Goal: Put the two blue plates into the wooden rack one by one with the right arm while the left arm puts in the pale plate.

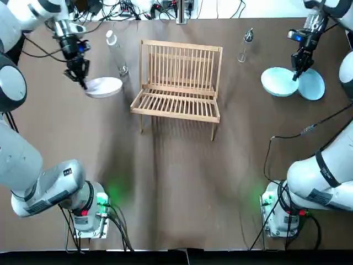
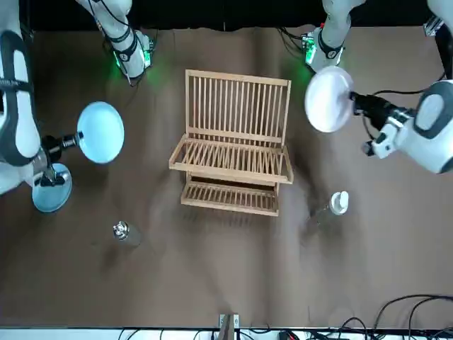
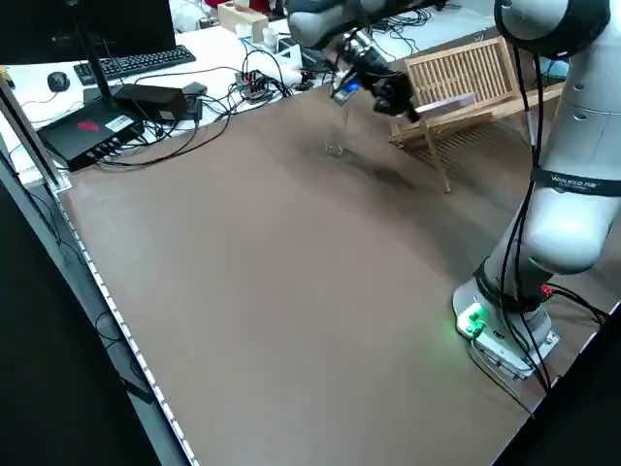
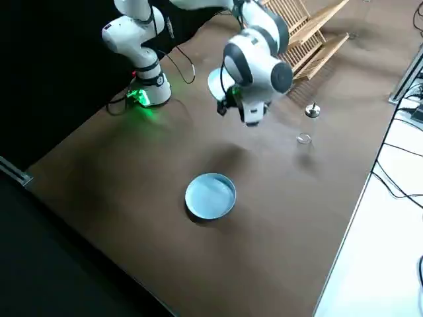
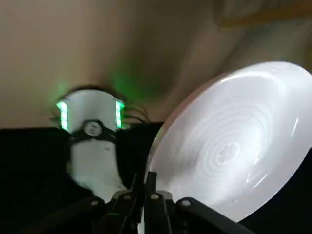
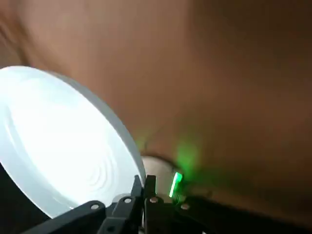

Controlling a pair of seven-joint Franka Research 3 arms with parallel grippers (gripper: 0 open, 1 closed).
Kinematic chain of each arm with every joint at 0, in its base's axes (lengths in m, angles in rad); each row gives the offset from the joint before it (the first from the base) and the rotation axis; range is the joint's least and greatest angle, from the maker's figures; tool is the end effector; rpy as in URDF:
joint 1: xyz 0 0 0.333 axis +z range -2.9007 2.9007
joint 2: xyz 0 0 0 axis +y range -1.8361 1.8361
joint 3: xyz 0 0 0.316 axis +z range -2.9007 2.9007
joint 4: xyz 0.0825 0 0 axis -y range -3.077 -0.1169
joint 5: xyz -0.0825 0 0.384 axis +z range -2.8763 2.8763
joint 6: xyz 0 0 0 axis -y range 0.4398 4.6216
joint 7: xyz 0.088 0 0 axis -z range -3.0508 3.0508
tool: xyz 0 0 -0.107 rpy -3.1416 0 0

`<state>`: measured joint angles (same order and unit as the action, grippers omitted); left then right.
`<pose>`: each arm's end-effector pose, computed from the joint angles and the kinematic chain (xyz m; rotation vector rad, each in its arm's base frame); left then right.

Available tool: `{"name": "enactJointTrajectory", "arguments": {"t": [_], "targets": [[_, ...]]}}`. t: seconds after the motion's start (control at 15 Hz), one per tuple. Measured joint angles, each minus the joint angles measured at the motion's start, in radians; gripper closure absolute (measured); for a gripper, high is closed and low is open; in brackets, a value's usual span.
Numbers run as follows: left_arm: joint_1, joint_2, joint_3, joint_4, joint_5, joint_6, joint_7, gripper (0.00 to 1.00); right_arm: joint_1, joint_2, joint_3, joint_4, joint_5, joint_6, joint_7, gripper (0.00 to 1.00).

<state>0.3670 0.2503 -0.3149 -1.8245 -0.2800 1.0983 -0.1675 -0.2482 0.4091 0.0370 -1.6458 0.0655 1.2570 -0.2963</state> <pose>0.4980 -0.0029 0.3859 2.4941 0.2395 -1.3444 0.5535 -0.1120 0.3472 -2.6637 -0.1096 1.0586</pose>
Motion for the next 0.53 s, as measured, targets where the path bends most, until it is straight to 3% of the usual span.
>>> {"name": "enactJointTrajectory", "arguments": {"t": [0.2, 0.53], "targets": [[-0.042, 0.028, -0.069, -0.006, -0.093, -0.006, -0.134, 0.96, 0.058, -0.051, 0.002, 0.0, 0.009, -0.17, 0.132, 0.97], [-0.171, 0.087, -0.076, 0.007, -0.206, 0.038, -0.321, 0.96, 0.191, -0.088, 0.007, -0.004, 0.154, -0.338, 0.411, 0.97]]}}
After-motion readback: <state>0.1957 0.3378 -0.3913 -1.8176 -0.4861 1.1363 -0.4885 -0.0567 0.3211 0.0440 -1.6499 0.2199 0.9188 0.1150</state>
